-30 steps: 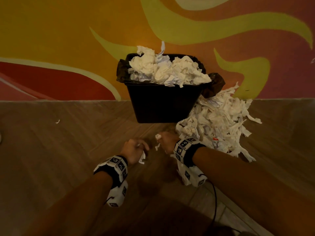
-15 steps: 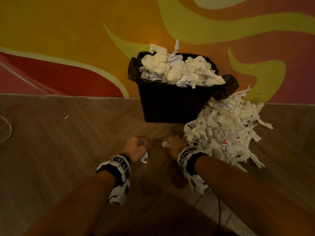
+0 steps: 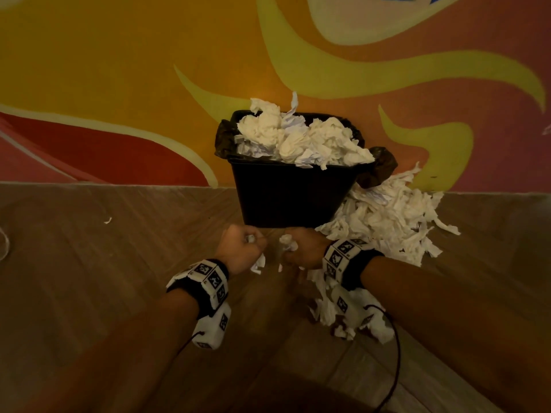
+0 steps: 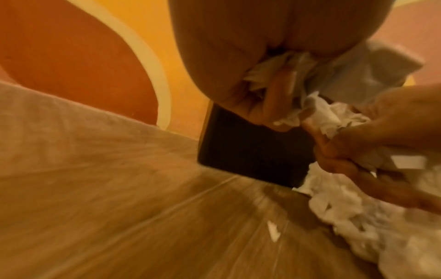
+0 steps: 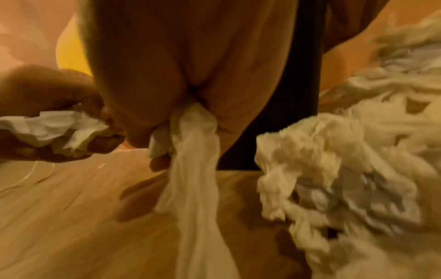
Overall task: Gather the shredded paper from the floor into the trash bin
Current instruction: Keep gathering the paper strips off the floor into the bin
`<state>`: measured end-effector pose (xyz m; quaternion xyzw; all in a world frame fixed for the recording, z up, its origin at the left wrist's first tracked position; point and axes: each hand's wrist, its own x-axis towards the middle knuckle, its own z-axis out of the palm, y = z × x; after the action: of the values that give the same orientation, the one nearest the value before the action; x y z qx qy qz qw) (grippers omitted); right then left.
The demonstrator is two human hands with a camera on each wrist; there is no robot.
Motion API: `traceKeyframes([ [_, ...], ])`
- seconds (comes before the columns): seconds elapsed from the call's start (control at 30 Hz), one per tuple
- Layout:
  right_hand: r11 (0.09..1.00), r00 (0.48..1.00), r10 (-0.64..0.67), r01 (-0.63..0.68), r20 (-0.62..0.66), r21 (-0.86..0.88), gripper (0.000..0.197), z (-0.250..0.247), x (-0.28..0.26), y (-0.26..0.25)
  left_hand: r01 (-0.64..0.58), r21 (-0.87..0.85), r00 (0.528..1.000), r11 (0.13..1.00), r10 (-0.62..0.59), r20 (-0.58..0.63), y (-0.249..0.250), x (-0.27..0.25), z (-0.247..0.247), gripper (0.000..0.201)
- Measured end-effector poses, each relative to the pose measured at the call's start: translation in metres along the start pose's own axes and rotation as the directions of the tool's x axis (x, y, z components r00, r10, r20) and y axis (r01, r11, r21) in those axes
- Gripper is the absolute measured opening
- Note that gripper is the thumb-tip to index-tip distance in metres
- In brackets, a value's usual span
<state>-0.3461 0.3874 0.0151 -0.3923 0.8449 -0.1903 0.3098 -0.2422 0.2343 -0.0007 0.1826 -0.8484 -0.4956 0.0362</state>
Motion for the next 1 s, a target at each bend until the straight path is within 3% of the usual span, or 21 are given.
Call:
traceKeyframes([
  [0.07, 0.999, 0.998, -0.018, 0.020, -0.055, 0.039, 0.010, -0.017, -0.008, -0.008, -0.074, -0.015, 0.997, 0.997, 0.074, -0.027, 0.023, 0.004, -0.006, 0.032],
  [0.17, 0.991, 0.997, -0.066, 0.070, -0.039, 0.117, 0.008, -0.042, -0.020, -0.021, -0.211, -0.037, 0.976, 0.977, 0.208, -0.069, 0.066, 0.006, -0.020, 0.025],
  [0.27, 0.984, 0.994, -0.101, 0.104, -0.031, 0.144, 0.022, -0.069, -0.034, -0.040, -0.339, -0.061, 0.935, 0.939, 0.329, -0.128, 0.109, 0.007, -0.037, 0.022],
  [0.37, 0.949, 0.993, -0.096, 0.112, -0.067, 0.293, 0.019, -0.104, -0.042, -0.059, -0.415, -0.041, 0.888, 0.909, 0.395, -0.233, 0.145, 0.019, -0.056, 0.024],
  [0.47, 0.909, 0.971, -0.112, 0.187, -0.211, 0.374, 0.016, -0.145, -0.048, -0.078, -0.406, 0.048, 0.859, 0.913, 0.399, -0.319, 0.173, 0.039, -0.075, 0.024],
  [0.57, 0.759, 0.922, -0.144, 0.336, -0.361, 0.557, 0.015, -0.183, -0.050, -0.096, -0.331, 0.161, 0.869, 0.930, 0.367, -0.333, 0.192, 0.061, -0.094, 0.025],
  [0.63, 0.651, 0.870, -0.139, 0.440, -0.473, 0.619, 0.014, -0.203, -0.048, -0.106, -0.271, 0.258, 0.880, 0.927, 0.347, -0.323, 0.196, 0.075, -0.104, 0.023],
  [0.73, 0.576, 0.774, -0.088, 0.553, -0.627, 0.602, 0.017, -0.219, -0.040, -0.114, -0.259, 0.363, 0.902, 0.895, 0.358, -0.240, 0.192, 0.094, -0.109, 0.028],
  [0.83, 0.640, 0.699, -0.018, 0.557, -0.715, 0.529, 0.027, -0.223, -0.028, -0.112, -0.237, 0.412, 0.928, 0.880, 0.330, -0.170, 0.183, 0.104, -0.102, 0.029],
  [0.93, 0.841, 0.623, 0.055, 0.392, -0.780, 0.372, 0.045, -0.218, -0.013, -0.100, -0.139, 0.453, 0.966, 0.880, 0.221, -0.133, 0.170, 0.111, -0.089, 0.016],
  [1.0, 0.926, 0.568, 0.039, 0.288, -0.822, 0.243, 0.047, -0.213, -0.002, -0.087, -0.054, 0.468, 0.988, 0.882, 0.115, -0.101, 0.167, 0.111, -0.083, 0.024],
])
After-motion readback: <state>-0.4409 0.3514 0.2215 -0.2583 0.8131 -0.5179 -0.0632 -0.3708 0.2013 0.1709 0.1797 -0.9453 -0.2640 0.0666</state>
